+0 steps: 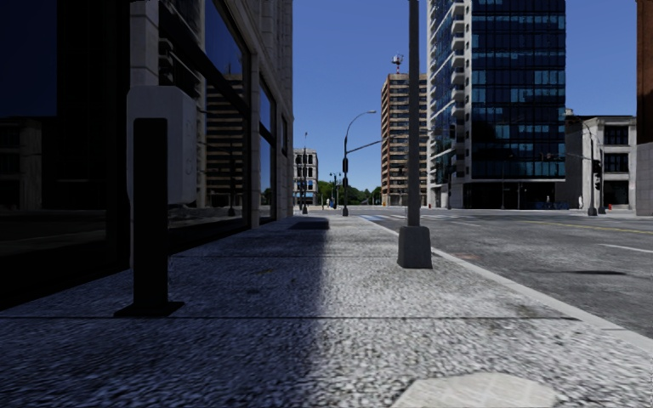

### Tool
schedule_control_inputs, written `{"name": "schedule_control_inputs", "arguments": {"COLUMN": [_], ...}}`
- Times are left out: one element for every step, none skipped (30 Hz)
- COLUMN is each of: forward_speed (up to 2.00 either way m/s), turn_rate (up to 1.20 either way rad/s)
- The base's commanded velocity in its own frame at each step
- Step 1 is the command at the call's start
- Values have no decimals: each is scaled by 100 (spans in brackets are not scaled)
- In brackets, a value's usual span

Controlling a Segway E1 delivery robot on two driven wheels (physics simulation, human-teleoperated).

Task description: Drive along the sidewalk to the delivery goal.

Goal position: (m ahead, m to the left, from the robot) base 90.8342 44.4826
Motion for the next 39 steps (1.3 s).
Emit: {"name": "schedule_control_inputs", "arguments": {"forward_speed": [200,200,200,200,200,200,200,200,200,200,200,200,200,200,200,200,200,200,200,200,200,200,200,200,200,200,200,200,200,200,200,200,200,200,200,200,200,200,200], "turn_rate": [0,0,0,0,0,0,0,0,0,0,0,0,0,0,0,0,0,0,0,0,0,0,0,0,0,0,0,0,0,0,0,0,0,0,0,0,0,0,0]}}
